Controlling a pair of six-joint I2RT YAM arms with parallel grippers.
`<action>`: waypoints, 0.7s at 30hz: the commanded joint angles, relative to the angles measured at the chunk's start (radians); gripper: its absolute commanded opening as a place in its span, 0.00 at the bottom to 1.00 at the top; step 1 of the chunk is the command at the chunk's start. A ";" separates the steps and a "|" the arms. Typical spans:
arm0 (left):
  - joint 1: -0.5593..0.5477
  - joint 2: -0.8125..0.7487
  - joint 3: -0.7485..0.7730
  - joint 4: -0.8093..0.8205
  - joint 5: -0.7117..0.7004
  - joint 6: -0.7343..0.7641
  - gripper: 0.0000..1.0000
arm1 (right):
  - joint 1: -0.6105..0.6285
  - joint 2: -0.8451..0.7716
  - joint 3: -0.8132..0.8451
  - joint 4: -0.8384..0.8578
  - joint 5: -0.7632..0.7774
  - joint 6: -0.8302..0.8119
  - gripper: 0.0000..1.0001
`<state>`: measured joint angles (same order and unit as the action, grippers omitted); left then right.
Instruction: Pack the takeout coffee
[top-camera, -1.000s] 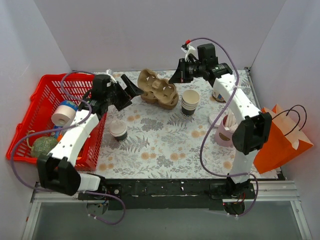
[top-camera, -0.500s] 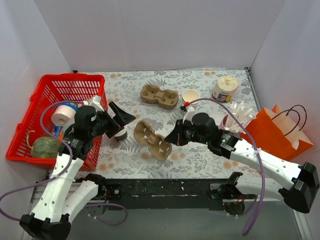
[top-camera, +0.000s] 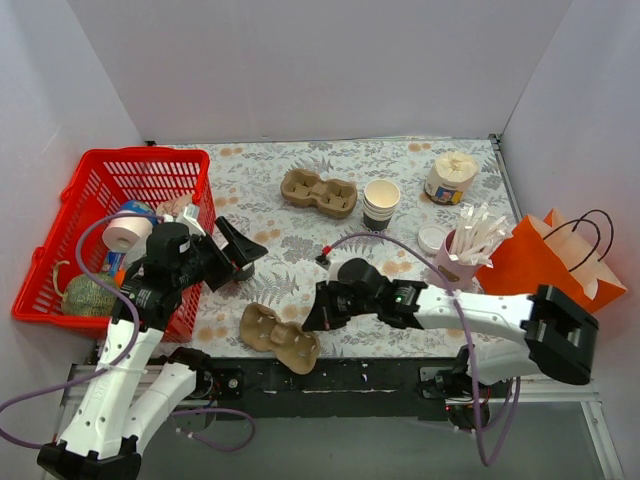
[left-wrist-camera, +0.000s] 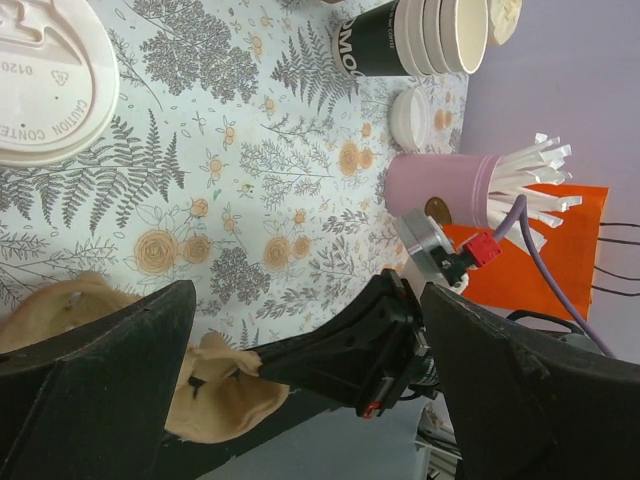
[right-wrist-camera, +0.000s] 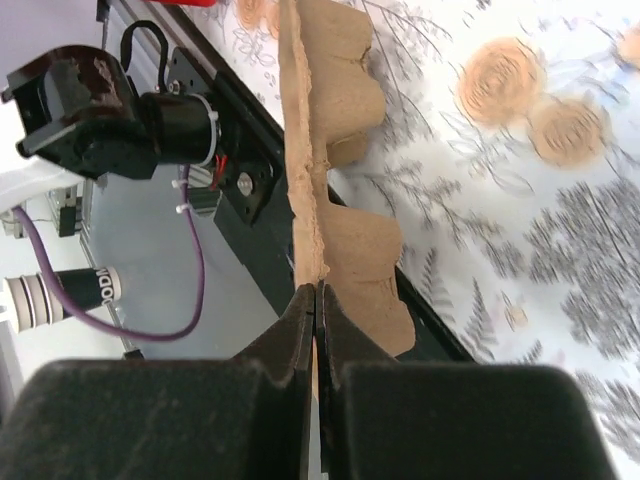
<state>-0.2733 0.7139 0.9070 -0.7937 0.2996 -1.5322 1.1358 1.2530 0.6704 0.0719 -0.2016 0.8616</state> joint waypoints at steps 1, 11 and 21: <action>-0.004 -0.005 -0.039 -0.009 0.004 0.007 0.98 | 0.025 0.160 0.170 0.091 -0.034 -0.007 0.01; -0.004 -0.007 -0.022 0.008 -0.001 0.018 0.98 | 0.021 0.088 0.405 -0.435 0.481 -0.156 0.69; -0.004 0.032 -0.057 0.070 0.067 0.009 0.98 | -0.595 -0.171 0.632 -0.781 0.734 -0.424 0.96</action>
<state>-0.2768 0.7361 0.8658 -0.7601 0.3172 -1.5253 0.8059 1.1481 1.2465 -0.5728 0.4171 0.5762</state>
